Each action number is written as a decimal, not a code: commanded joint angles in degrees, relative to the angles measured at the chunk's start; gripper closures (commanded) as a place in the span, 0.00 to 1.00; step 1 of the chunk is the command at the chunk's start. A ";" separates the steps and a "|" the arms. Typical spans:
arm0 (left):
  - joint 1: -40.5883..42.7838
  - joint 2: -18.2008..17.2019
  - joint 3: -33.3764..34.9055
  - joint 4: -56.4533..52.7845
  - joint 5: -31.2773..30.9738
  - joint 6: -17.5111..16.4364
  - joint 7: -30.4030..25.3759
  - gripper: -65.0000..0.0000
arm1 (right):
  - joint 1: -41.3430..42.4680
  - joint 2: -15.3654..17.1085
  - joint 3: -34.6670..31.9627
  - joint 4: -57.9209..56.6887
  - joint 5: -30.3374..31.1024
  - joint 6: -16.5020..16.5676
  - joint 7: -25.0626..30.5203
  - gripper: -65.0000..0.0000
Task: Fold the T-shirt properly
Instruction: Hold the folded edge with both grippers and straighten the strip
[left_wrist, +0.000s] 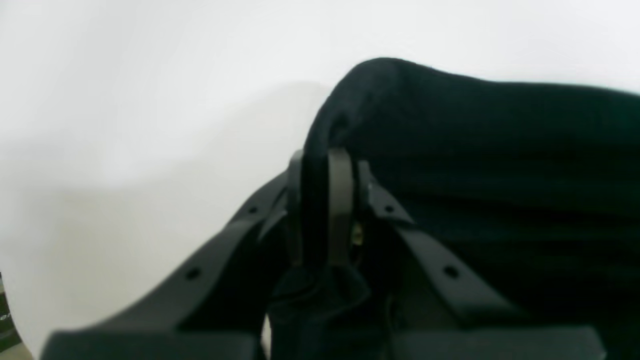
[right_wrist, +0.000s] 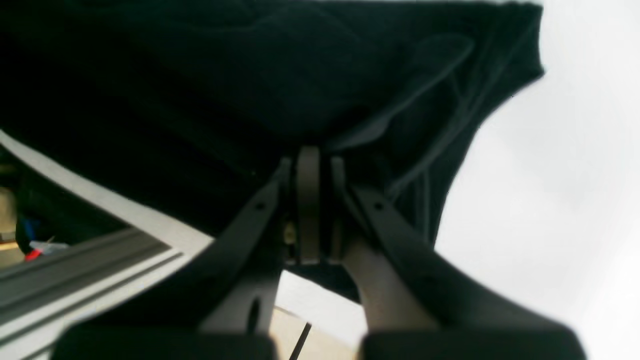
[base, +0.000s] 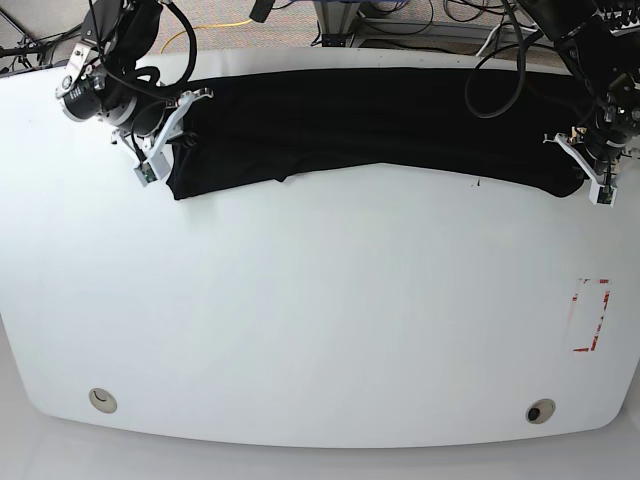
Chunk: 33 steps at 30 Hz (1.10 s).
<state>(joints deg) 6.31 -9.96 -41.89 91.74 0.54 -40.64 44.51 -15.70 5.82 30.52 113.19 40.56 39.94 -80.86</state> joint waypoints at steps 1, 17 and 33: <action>2.00 -1.52 -0.27 1.22 0.56 0.64 -0.51 0.94 | -1.22 1.16 0.38 1.06 1.25 0.06 0.86 1.00; 12.38 -3.71 4.39 14.85 0.48 0.64 -0.42 0.77 | -4.74 2.57 0.03 0.88 1.51 0.06 0.86 0.44; 14.05 -3.89 -1.32 22.50 -10.69 0.64 6.87 0.57 | -3.33 0.55 -0.06 1.23 17.16 0.06 0.86 0.34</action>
<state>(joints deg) 20.08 -12.88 -41.87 113.34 -9.19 -40.36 51.66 -19.42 7.20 30.39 113.36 54.39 39.92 -80.93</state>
